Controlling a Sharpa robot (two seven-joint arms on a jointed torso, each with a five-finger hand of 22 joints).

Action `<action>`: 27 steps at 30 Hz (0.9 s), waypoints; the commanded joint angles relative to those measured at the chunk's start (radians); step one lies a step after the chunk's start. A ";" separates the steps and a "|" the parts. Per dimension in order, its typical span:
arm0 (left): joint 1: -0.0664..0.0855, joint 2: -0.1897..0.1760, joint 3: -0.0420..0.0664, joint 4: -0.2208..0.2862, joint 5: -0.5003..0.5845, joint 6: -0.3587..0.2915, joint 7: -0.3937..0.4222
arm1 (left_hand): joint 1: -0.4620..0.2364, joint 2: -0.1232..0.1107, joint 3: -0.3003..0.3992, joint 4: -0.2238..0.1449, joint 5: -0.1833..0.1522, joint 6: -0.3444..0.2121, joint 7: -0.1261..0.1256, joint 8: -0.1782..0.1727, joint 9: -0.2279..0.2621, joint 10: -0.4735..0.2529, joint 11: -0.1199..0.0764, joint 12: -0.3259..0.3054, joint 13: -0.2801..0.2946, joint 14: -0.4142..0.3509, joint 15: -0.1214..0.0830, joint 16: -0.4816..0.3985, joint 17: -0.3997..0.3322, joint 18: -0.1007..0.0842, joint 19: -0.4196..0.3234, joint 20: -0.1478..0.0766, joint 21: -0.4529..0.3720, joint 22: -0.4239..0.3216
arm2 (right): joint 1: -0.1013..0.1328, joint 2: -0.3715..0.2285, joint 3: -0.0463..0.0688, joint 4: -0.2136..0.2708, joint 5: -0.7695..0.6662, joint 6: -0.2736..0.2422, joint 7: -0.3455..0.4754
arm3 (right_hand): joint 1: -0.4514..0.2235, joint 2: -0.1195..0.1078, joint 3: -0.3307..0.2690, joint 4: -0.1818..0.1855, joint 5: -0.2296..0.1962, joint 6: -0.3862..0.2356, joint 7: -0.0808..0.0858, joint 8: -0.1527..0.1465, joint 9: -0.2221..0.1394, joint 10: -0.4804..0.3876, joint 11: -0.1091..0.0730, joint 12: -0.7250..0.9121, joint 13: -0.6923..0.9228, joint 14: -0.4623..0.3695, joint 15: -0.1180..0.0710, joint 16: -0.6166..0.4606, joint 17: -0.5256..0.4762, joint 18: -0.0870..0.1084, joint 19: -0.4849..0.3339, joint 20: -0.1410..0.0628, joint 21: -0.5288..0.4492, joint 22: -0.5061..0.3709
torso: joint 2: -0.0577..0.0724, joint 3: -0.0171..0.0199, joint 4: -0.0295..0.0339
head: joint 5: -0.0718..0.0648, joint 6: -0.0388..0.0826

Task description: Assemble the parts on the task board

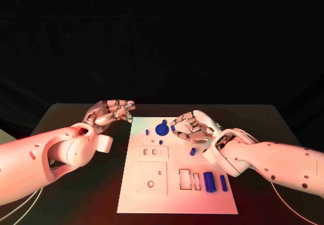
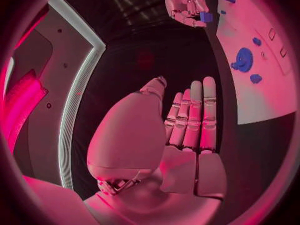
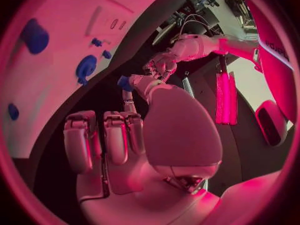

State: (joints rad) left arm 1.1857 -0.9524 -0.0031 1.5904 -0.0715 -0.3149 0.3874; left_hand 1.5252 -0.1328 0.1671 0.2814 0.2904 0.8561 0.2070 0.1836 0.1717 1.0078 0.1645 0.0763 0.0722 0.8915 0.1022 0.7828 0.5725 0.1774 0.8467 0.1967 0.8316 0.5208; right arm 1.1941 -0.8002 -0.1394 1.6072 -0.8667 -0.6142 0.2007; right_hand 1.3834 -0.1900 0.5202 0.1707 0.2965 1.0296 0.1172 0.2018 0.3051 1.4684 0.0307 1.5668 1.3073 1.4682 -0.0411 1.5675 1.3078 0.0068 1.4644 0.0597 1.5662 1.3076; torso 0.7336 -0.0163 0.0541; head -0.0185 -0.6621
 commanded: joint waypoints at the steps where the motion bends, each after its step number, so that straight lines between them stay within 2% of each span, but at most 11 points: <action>1: 0.000 0.005 0.000 -0.004 0.004 0.014 0.009 | 0.009 0.000 0.006 -0.001 -0.005 -0.006 0.002 -0.005 0.001 -0.006 -0.002 0.005 0.000 -0.010 0.000 0.007 -0.001 0.005 -0.006 0.001 0.005 0.001 | -0.020 0.024 0.000 -0.012 0.130 0.022 0.057 | -0.012 -0.001 -0.003 -0.005 0.006 -0.007 0.000 0.042 0.044 0.102 0.007 0.004 0.263 0.103 0.008 0.003 0.263 -0.007 0.106 0.007 0.005 0.263 | -0.002 -0.0003 -0.0007 | 0.020 -0.009; 7: 0.000 0.011 0.000 -0.009 0.004 0.015 0.009 | 0.009 0.000 0.006 -0.001 -0.005 -0.006 0.002 -0.005 0.001 -0.006 -0.002 0.005 0.000 -0.010 0.000 0.007 -0.001 0.005 -0.006 0.001 0.005 0.001 | -0.061 0.077 0.000 -0.040 0.167 0.046 0.061 | -0.013 -0.001 -0.004 -0.006 0.007 -0.008 0.000 0.042 0.045 0.102 0.008 0.004 0.263 0.103 0.009 0.003 0.263 -0.007 0.106 0.008 0.005 0.263 | -0.002 -0.0008 0.0006 | 0.044 -0.021; 10: 0.000 0.013 0.000 -0.011 0.004 0.015 0.008 | 0.009 0.000 0.006 -0.001 -0.005 -0.006 0.002 -0.005 0.001 -0.006 -0.002 0.005 0.000 -0.010 0.000 0.007 -0.001 0.005 -0.006 0.001 0.005 0.001 | -0.075 0.098 0.000 -0.051 0.174 0.055 0.060 | -0.014 0.000 -0.005 -0.007 0.008 -0.008 0.000 0.042 0.045 0.102 0.008 0.004 0.263 0.103 0.009 0.003 0.263 -0.007 0.106 0.009 0.005 0.263 | -0.001 -0.0006 0.0023 | 0.049 -0.024; 13: 0.000 0.015 0.000 -0.012 0.005 0.016 0.008 | 0.009 0.000 0.006 -0.001 -0.005 -0.006 0.002 -0.005 0.001 -0.006 -0.002 0.005 0.000 -0.010 0.000 0.007 -0.001 0.005 -0.006 0.001 0.005 0.001 | -0.089 0.119 0.000 -0.064 0.175 0.064 0.060 | -0.014 0.000 -0.005 -0.007 0.008 -0.008 0.000 0.042 0.045 0.102 0.008 0.004 0.263 0.103 0.009 0.003 0.263 -0.007 0.106 0.009 0.005 0.263 | -0.002 -0.0012 0.0013 | 0.054 -0.029; 18: 0.000 0.017 0.000 -0.014 0.005 0.016 0.008 | 0.009 0.000 0.006 -0.001 -0.005 -0.006 0.002 -0.005 0.001 -0.006 -0.002 0.005 0.000 -0.010 0.000 0.007 -0.001 0.005 -0.006 0.001 0.005 0.001 | -0.102 0.143 0.000 -0.078 0.150 0.068 0.058 | -0.015 0.000 -0.007 -0.008 0.009 -0.009 0.001 0.043 0.046 0.102 0.008 0.004 0.263 0.103 0.010 0.003 0.263 -0.007 0.106 0.009 0.005 0.263 | -0.001 -0.0007 0.0014 | 0.060 -0.034; 27: 0.000 0.020 -0.001 -0.016 0.005 0.016 0.007 | 0.009 0.000 0.006 -0.001 -0.005 -0.006 0.002 -0.005 0.001 -0.006 -0.002 0.005 0.000 -0.010 0.000 0.007 -0.001 0.005 -0.006 0.001 0.005 0.001 | -0.108 0.161 0.000 -0.093 0.072 0.069 0.024 | -0.016 -0.002 -0.011 -0.013 0.009 -0.012 0.001 0.044 0.047 0.102 0.009 0.004 0.263 0.103 0.011 0.003 0.263 -0.007 0.106 0.011 0.005 0.263 | -0.002 -0.0012 -0.0009 | 0.064 -0.039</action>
State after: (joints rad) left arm 1.1850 -0.9347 -0.0047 1.5733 -0.0710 -0.3146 0.3874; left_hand 1.5252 -0.1328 0.1671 0.2814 0.2904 0.8561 0.2070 0.1836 0.1714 1.0078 0.1645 0.0763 0.0722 0.8915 0.1022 0.7828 0.5726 0.1774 0.8468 0.1967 0.8316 0.5205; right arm 1.0875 -0.6414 -0.1398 1.5155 -0.7406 -0.5660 0.2353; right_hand 1.3748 -0.1938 0.5102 0.1610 0.3004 1.0204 0.1219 0.2328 0.3058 1.4648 0.0343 1.5668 1.3073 1.4646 -0.0375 1.5675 1.3076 0.0067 1.4679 0.0632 1.5662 1.3074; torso 0.7317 -0.0174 0.0543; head 0.0442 -0.6999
